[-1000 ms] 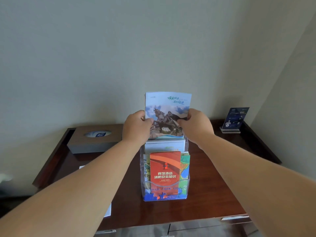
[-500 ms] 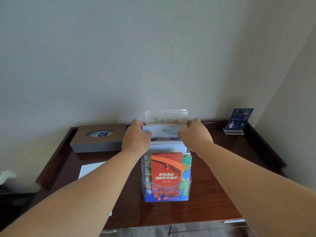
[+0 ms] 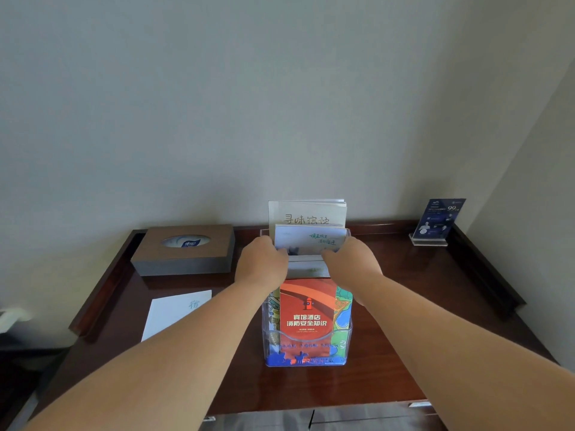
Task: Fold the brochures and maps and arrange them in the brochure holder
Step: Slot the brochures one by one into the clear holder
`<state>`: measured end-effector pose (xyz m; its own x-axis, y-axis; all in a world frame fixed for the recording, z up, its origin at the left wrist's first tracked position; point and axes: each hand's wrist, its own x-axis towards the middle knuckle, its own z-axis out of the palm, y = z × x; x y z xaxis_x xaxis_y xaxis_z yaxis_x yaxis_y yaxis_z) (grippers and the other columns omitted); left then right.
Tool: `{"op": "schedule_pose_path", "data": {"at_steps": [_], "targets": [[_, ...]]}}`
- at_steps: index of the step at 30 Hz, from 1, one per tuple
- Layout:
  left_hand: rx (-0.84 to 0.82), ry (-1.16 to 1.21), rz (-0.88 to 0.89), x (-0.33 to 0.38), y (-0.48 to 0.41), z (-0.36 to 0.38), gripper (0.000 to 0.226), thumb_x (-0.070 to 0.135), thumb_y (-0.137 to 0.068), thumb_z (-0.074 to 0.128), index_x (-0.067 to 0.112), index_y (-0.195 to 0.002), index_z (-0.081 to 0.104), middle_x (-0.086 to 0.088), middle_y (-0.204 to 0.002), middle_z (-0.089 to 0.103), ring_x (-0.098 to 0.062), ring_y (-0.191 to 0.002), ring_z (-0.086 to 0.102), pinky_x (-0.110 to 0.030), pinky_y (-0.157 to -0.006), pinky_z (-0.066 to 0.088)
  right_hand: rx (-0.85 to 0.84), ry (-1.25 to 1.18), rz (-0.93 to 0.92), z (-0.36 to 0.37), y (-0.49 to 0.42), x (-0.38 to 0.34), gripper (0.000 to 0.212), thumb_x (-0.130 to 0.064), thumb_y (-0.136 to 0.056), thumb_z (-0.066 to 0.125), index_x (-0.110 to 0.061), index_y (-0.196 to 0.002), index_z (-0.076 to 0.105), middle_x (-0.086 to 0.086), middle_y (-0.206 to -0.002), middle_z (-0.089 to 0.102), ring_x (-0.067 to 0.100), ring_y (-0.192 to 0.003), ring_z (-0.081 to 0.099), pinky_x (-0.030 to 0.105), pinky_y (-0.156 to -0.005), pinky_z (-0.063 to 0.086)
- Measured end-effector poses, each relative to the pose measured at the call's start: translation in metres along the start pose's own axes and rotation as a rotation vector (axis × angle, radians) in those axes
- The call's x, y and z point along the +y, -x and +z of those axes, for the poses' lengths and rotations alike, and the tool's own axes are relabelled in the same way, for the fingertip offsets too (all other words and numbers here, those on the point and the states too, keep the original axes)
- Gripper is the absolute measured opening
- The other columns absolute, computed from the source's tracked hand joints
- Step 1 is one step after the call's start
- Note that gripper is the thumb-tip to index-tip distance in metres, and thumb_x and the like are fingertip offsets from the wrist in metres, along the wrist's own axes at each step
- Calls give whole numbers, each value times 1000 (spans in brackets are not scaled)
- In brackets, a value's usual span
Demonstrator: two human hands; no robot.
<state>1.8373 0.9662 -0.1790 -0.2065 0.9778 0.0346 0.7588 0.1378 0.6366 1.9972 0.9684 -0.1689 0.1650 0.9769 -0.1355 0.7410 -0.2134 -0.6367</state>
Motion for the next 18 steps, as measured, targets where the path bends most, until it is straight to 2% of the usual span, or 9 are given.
{"op": "schedule_pose_path", "data": {"at_steps": [2,4,7,9,11,12,15,18], "targets": [[1,1,-21,1,-1,0,27,27,-98,48,6,-86,60,-4,-72,56,-13,-58,49,-27,-47,28,-21,33,15,-2,0,2,20,-22,-95,49,-5,-96,60,11,-86,62,25,-72,57,31,-57,44],[11,6,-32,3,0,0,31,27,-98,47,1,-90,61,-1,-67,50,-12,-56,46,-27,-47,27,-20,74,19,0,0,0,18,-21,-96,48,-6,-91,55,8,-78,54,24,-70,53,29,-54,40],[15,12,-42,3,1,2,29,27,-98,44,2,-100,59,-3,-77,53,-16,-65,49,-28,-49,28,24,13,54,6,0,-4,24,-26,-94,50,-3,-103,50,5,-78,50,25,-74,55,31,-58,42],[-12,21,-77,0,1,2,29,29,-98,42,4,-104,56,-3,-80,53,-16,-66,50,-29,-49,29,-19,-2,83,9,1,-3,39,-33,-96,49,0,-115,49,7,-88,58,27,-82,61,36,-67,50],[-59,59,-118,-3,2,4,32,33,-99,40,5,-101,56,-3,-76,52,-15,-63,49,-28,-49,30,-67,33,76,10,1,-1,43,-38,-98,46,0,-118,54,11,-101,60,27,-86,63,38,-71,52],[-75,81,-132,-4,2,5,33,34,-100,40,5,-99,56,-3,-75,50,-15,-62,49,-28,-48,30,-72,41,67,10,0,0,42,-37,-99,45,0,-115,56,11,-99,60,26,-84,62,37,-69,52],[-84,114,-136,-2,2,7,31,35,-100,40,7,-93,52,0,-70,46,-13,-59,46,-28,-48,29,-55,35,57,9,-2,0,35,-35,-98,46,-3,-93,59,7,-76,58,22,-68,58,37,-63,51],[-89,100,-131,-3,1,6,31,35,-100,41,8,-89,53,-1,-69,47,-13,-59,47,-27,-47,29,-68,57,55,7,-2,-2,32,-36,-98,45,-6,-90,55,6,-73,55,23,-72,61,38,-65,52]]}}
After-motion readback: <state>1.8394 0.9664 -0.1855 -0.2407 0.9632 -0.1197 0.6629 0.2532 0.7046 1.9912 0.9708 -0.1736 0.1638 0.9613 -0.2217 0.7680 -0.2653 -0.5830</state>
